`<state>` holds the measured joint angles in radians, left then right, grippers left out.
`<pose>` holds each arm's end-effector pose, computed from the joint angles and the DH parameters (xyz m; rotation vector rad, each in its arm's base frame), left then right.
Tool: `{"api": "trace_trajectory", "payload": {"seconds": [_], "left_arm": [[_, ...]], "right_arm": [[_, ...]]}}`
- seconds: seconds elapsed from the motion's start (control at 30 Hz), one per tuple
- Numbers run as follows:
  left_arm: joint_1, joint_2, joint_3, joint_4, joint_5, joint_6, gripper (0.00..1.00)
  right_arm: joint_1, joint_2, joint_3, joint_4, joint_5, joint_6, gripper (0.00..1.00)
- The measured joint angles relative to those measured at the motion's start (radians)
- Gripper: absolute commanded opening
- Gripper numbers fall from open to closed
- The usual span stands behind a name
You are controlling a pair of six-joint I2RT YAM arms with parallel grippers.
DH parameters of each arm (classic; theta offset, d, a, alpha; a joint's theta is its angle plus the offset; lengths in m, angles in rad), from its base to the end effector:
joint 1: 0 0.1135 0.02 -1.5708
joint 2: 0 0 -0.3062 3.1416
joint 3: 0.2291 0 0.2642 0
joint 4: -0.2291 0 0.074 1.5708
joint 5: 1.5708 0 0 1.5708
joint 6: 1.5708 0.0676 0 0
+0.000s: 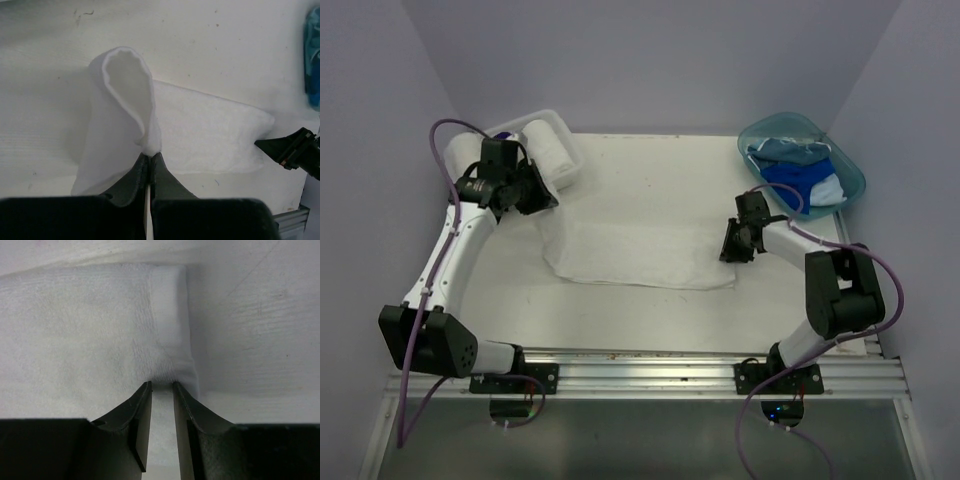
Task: Roll the towels
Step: Fold the towel
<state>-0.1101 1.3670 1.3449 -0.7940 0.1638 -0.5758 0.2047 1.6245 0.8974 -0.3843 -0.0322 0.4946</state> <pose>0.3099 -0.0453 0.3652 -0.4848 2.3875 -0.5128 0.3240 0.0695 0.1662 0.3813 2.6823 0.2580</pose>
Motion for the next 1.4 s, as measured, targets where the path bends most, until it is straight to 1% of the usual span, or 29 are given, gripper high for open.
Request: {"api": "trace_trajectory", "payload": {"seconds": [0.03, 0.17, 0.4, 0.53, 0.57, 0.6, 0.67, 0.8, 0.9, 1.0, 1.2, 1.4], "left_arm": [[-0.014, 0.002, 0.001, 0.005, 0.002, -0.008, 0.00], [-0.066, 0.017, 0.006, 0.016, 0.010, -0.022, 0.00], [-0.111, 0.030, 0.008, 0.026, 0.010, -0.050, 0.00], [-0.119, 0.031, 0.018, 0.024, 0.003, -0.052, 0.00], [-0.119, 0.034, 0.026, 0.022, 0.002, -0.052, 0.00], [-0.119, 0.035, 0.035, 0.021, -0.001, -0.051, 0.00], [-0.119, 0.037, 0.045, 0.021, -0.002, -0.051, 0.00], [-0.121, 0.037, 0.053, 0.022, -0.001, -0.052, 0.00], [-0.137, 0.040, 0.055, 0.023, -0.003, -0.060, 0.00], [-0.193, 0.059, 0.070, 0.025, -0.015, -0.074, 0.00], [-0.370, 0.165, 0.130, 0.061, -0.022, -0.122, 0.00], [-0.452, 0.255, 0.161, 0.105, -0.017, -0.174, 0.00]], "right_arm": [[0.001, -0.012, -0.008, -0.002, 0.013, 0.002, 0.32], [-0.001, -0.069, -0.022, -0.033, 0.062, 0.001, 0.33], [-0.021, -0.071, 0.002, -0.071, 0.125, -0.013, 0.35], [-0.021, -0.048, 0.002, -0.074, 0.128, -0.021, 0.34], [-0.021, -0.036, 0.002, -0.074, 0.127, -0.025, 0.33], [-0.021, -0.021, 0.002, -0.074, 0.121, -0.029, 0.29], [-0.020, 0.005, 0.015, -0.077, 0.111, -0.036, 0.27], [-0.006, 0.025, 0.033, -0.074, 0.099, -0.045, 0.26], [0.029, 0.034, 0.044, -0.072, 0.104, -0.044, 0.27], [0.079, 0.046, 0.056, -0.068, 0.106, -0.041, 0.27], [0.130, 0.064, 0.075, -0.064, 0.098, -0.026, 0.27], [0.180, 0.101, 0.118, -0.064, 0.079, -0.008, 0.27]]}}
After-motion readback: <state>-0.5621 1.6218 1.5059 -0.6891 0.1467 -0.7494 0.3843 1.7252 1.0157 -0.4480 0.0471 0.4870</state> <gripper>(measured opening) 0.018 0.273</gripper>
